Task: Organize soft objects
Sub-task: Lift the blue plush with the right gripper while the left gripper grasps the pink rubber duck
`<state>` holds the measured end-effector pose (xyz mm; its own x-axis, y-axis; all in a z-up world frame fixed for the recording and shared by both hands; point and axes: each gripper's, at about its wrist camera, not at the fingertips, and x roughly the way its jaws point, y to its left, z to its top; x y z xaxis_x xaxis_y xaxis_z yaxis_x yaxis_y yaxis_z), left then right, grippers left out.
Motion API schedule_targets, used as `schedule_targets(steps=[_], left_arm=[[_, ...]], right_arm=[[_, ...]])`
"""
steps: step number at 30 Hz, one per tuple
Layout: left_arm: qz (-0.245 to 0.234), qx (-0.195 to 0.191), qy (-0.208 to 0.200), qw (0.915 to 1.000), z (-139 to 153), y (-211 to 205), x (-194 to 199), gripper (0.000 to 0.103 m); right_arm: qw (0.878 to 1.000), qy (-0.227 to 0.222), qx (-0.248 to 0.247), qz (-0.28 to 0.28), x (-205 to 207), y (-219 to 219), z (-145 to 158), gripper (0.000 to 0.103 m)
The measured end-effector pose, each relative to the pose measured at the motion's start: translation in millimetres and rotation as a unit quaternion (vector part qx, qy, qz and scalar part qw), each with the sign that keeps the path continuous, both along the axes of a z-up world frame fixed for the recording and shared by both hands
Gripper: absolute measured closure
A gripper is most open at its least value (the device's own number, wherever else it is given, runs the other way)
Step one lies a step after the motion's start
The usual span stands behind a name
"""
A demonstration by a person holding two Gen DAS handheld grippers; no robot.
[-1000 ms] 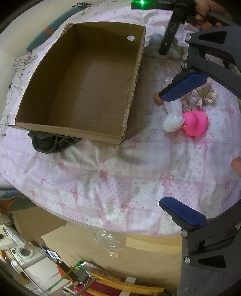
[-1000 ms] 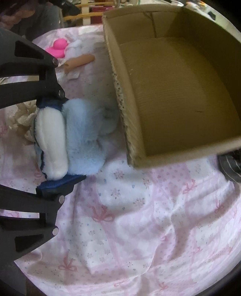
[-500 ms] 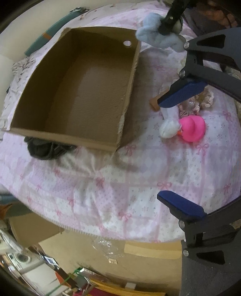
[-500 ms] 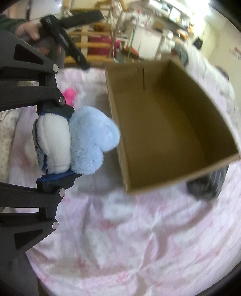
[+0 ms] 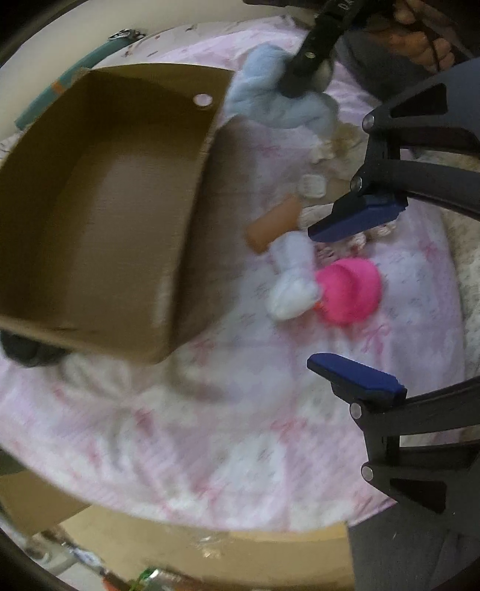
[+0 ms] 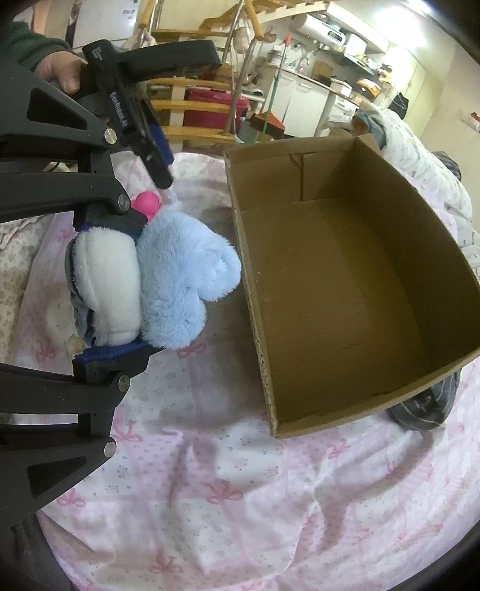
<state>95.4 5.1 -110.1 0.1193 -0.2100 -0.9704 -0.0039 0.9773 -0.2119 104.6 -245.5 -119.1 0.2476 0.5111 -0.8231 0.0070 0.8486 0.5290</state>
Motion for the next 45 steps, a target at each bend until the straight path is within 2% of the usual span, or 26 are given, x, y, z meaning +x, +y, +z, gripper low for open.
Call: schedule_targets(steps=[4, 9, 12, 13, 14, 16, 19, 24, 32, 38, 41, 45], left_arm=[[-0.011, 0.0, 0.037, 0.9992, -16, -6, -2, 0.044], [-0.006, -0.018, 0.062, 0.9979, -28, -8, -1, 0.047], [-0.007, -0.011, 0.073, 0.9972, -37, -10, 0, 0.048], [-0.009, -0.008, 0.074, 0.9972, -39, -12, 1, 0.05], [-0.011, -0.005, 0.074, 0.9972, -40, -13, 1, 0.059], [-0.015, -0.005, 0.074, 0.9971, -42, -16, 1, 0.061], [-0.014, -0.007, 0.069, 0.9975, -41, -22, -1, 0.061], [-0.009, -0.002, 0.046, 0.9989, -23, -14, -11, 0.061], [0.001, 0.029, 0.036, 0.9989, -15, -9, -26, 0.061], [0.015, 0.051, 0.007, 0.9986, -5, 5, -24, 0.061], [0.02, 0.078, -0.023, 0.9965, 8, 8, -26, 0.061], [0.026, 0.09, -0.07, 0.9932, 30, 16, -26, 0.061]], right_arm=[[1.0, 0.004, -0.003, -0.001, 7, 9, -5, 0.057], [1.0, 0.007, -0.007, 0.0, 6, 10, -6, 0.056], [1.0, 0.01, -0.01, 0.0, 5, 10, -7, 0.056], [1.0, 0.01, -0.012, 0.001, 5, 10, -8, 0.056], [1.0, 0.011, -0.014, 0.002, 5, 11, -8, 0.056], [1.0, 0.011, -0.016, 0.003, 5, 14, -8, 0.056], [1.0, 0.01, -0.019, 0.005, 5, 17, -7, 0.056], [1.0, 0.009, -0.022, 0.005, 5, 17, -8, 0.056], [0.999, 0.021, -0.012, 0.03, 5, 28, -13, 0.056], [0.999, 0.008, -0.014, 0.043, 3, 35, -8, 0.056], [0.999, -0.003, -0.006, 0.037, 0, 32, -3, 0.056], [0.999, -0.037, 0.012, 0.034, -2, 30, 11, 0.056]])
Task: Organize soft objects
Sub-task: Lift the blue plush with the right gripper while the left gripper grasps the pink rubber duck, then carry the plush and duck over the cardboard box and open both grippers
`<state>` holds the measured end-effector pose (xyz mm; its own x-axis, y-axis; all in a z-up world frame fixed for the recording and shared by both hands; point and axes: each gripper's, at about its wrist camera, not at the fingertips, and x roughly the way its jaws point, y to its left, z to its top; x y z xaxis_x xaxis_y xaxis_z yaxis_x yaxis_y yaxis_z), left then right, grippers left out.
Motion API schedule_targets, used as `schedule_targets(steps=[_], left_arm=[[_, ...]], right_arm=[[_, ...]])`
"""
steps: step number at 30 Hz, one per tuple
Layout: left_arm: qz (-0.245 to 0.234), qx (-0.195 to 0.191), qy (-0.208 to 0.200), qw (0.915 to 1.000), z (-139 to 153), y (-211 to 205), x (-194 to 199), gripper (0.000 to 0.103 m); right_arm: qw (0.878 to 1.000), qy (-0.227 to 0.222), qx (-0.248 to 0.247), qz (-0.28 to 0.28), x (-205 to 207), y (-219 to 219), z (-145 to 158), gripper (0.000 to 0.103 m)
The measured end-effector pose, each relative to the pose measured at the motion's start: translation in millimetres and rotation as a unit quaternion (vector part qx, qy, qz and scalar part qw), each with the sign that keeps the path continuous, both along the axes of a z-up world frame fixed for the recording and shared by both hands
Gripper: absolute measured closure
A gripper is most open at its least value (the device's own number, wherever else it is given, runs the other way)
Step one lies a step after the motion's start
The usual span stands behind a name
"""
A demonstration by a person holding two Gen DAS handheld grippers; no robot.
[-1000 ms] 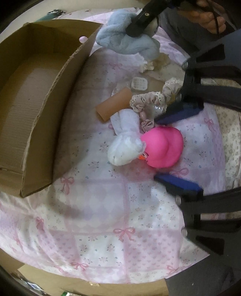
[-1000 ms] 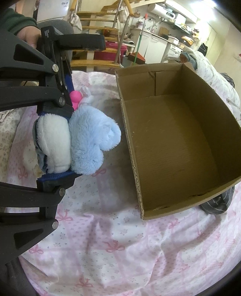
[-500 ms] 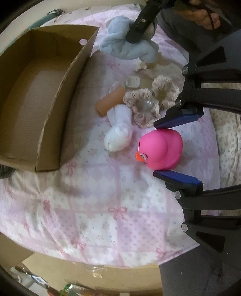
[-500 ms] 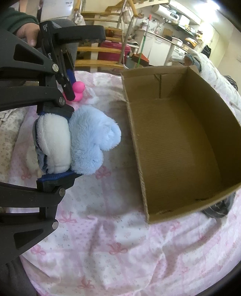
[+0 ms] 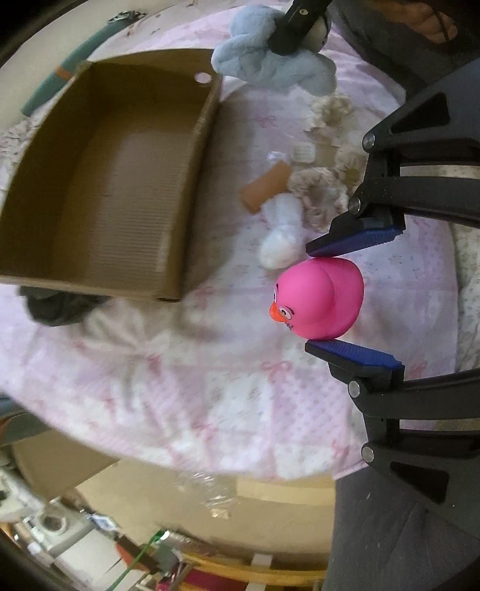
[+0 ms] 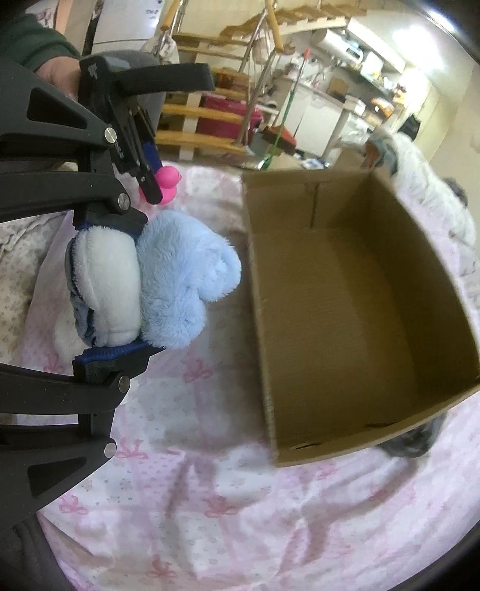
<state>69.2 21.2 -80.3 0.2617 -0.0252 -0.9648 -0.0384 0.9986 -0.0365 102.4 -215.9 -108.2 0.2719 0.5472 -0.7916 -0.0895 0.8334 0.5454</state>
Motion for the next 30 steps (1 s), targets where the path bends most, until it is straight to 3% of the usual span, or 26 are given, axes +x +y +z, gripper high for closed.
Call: schedule_targets(steps=[6, 13, 21, 30], left_arm=[[0.006, 0.015, -0.056, 0.9983, 23, 5, -2, 0.061], [0.014, 0.012, -0.087, 0.996, 51, -3, 17, 0.061], [-0.018, 0.018, -0.14, 0.9898, 97, -21, 52, 0.061], [-0.04, 0.03, -0.157, 0.9864, 93, -38, 86, 0.061]], right_arm=[[0.998, -0.056, 0.011, -0.004, -5, -4, 21, 0.056], [0.994, -0.108, -0.005, -0.01, -10, -6, 43, 0.056], [0.987, -0.161, -0.011, -0.012, 2, -10, 85, 0.056], [0.978, -0.204, -0.025, -0.041, 33, -19, 103, 0.056]])
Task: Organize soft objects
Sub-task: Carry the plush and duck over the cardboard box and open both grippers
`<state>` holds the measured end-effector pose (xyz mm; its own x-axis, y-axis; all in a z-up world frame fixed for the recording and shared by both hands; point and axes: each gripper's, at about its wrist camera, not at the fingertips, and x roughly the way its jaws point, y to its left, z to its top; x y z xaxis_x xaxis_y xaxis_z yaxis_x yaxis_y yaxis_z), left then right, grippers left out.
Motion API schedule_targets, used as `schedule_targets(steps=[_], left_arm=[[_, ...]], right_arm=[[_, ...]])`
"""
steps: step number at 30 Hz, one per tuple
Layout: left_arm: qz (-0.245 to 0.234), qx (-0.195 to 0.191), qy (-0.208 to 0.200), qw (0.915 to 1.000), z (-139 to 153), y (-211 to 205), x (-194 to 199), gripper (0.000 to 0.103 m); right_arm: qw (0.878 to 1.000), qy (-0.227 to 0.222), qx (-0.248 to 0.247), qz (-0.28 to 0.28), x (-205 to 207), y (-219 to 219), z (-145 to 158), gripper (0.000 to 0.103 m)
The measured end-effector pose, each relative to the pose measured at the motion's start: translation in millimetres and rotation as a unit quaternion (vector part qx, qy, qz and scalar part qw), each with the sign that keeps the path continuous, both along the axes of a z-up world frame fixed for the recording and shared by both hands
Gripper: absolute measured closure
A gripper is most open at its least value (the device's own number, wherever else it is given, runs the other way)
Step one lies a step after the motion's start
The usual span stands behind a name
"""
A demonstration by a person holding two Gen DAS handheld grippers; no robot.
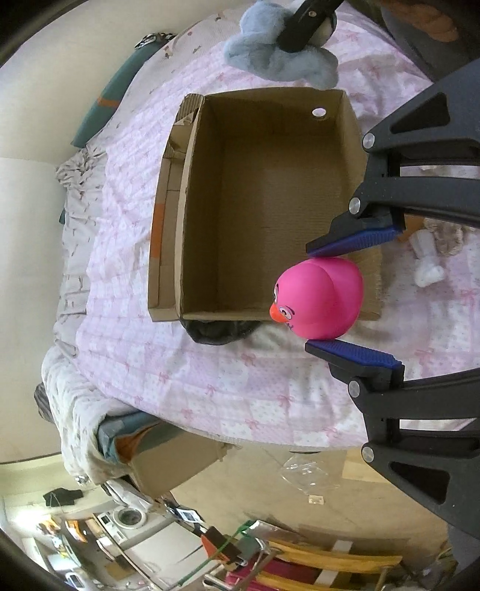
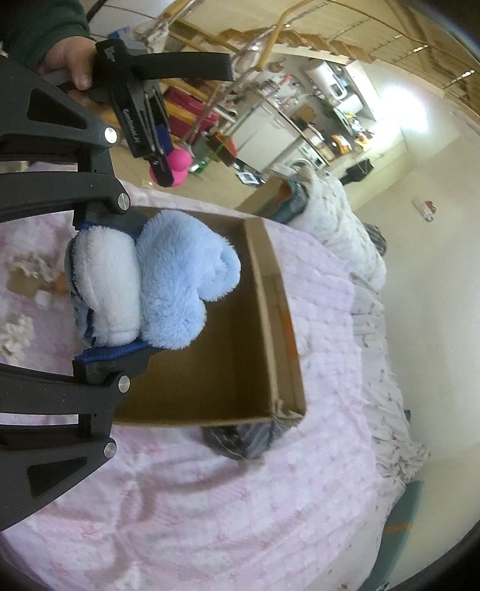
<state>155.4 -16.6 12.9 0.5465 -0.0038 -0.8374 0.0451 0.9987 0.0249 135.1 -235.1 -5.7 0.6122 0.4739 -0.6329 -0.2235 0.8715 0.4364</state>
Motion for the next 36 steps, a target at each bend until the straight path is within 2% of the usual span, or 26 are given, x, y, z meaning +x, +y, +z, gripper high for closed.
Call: schedule_targets(steps=[8, 14, 27, 31, 36], left_arm=[[-0.01, 0.001, -0.002, 1.0, -30, -5, 14, 0.061], [-0.012, -0.005, 0.006, 0.9999, -52, -4, 17, 0.061], [-0.037, -0.005, 0.007, 0.9993, -70, -19, 17, 0.061], [-0.031, -0.015, 0.013, 0.9993, -77, -16, 20, 0.061], [-0.03, -0.005, -0.003, 0.9995, -76, -16, 18, 0.061]], right_arm=[[0.999, 0.035, -0.013, -0.023, 14, -4, -36, 0.056], [0.998, 0.053, -0.028, -0.03, 19, -2, -52, 0.056], [0.99, 0.124, -0.072, -0.012, 34, 12, -88, 0.055], [0.987, 0.136, -0.082, -0.011, 33, 13, -93, 0.054], [0.987, 0.141, -0.079, -0.015, 34, 11, -95, 0.052]])
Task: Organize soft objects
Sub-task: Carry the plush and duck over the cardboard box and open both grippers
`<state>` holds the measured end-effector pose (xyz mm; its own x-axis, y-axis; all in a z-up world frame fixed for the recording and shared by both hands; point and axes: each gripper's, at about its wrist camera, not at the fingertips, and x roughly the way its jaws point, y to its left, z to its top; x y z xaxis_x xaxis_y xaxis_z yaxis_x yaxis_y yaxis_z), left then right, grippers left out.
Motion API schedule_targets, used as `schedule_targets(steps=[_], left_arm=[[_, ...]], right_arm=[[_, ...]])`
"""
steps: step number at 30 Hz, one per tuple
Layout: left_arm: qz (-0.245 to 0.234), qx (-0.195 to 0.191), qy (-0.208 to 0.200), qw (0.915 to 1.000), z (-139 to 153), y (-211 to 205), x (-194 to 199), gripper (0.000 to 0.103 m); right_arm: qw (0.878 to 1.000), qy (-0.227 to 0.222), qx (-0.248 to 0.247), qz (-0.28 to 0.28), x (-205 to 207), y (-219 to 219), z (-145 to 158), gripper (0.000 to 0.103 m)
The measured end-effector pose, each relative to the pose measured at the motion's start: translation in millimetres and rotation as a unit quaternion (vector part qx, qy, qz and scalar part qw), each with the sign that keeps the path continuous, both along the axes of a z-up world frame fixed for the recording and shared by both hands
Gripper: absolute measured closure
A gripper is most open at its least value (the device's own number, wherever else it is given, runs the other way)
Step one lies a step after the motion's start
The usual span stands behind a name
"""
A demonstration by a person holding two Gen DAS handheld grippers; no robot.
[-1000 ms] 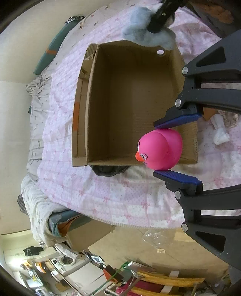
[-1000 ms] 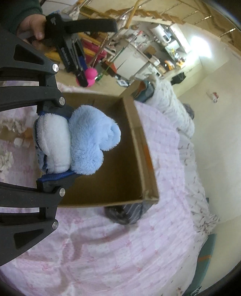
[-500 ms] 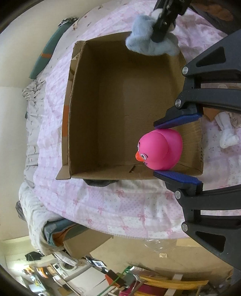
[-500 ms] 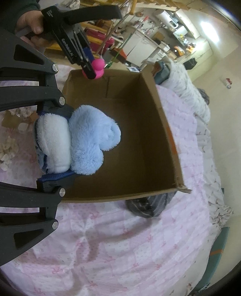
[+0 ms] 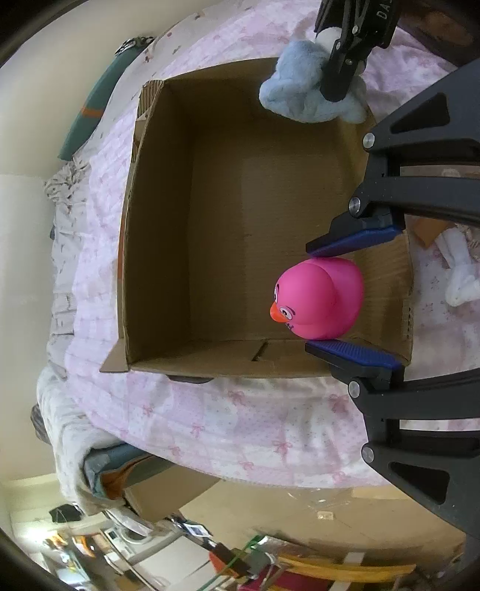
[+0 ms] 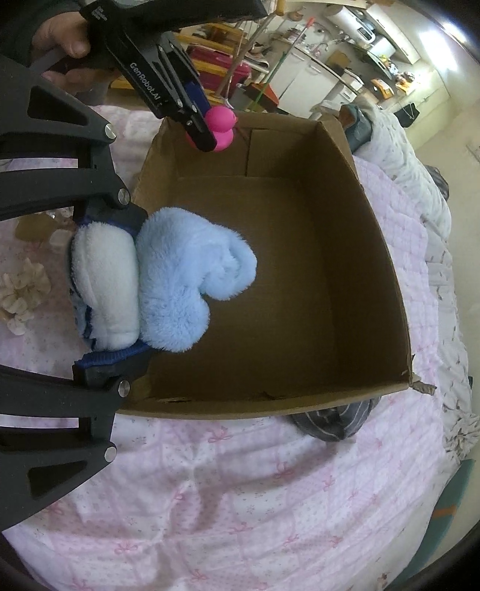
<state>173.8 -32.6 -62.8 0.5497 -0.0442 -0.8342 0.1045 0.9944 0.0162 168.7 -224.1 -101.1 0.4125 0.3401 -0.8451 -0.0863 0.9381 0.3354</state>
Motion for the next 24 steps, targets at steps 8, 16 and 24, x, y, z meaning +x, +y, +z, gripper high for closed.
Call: schedule_targets(steps=[8, 16, 24], left_arm=[[-0.009, -0.012, 0.008, 0.9999, -4.3, -2.2, 0.0, 0.061], [-0.012, -0.015, 0.018, 0.9997, -7.9, -3.1, 0.8, 0.061], [-0.014, -0.005, 0.017, 0.9998, -7.4, -5.8, -1.2, 0.061]], right_arm=[[1.0, 0.0, -0.006, 0.003, 0.7, 4.1, 1.4, 0.05], [1.0, -0.004, -0.008, 0.006, 0.3, 9.4, 1.4, 0.046], [1.0, -0.017, -0.012, 0.011, 0.2, 10.9, 5.2, 0.039]])
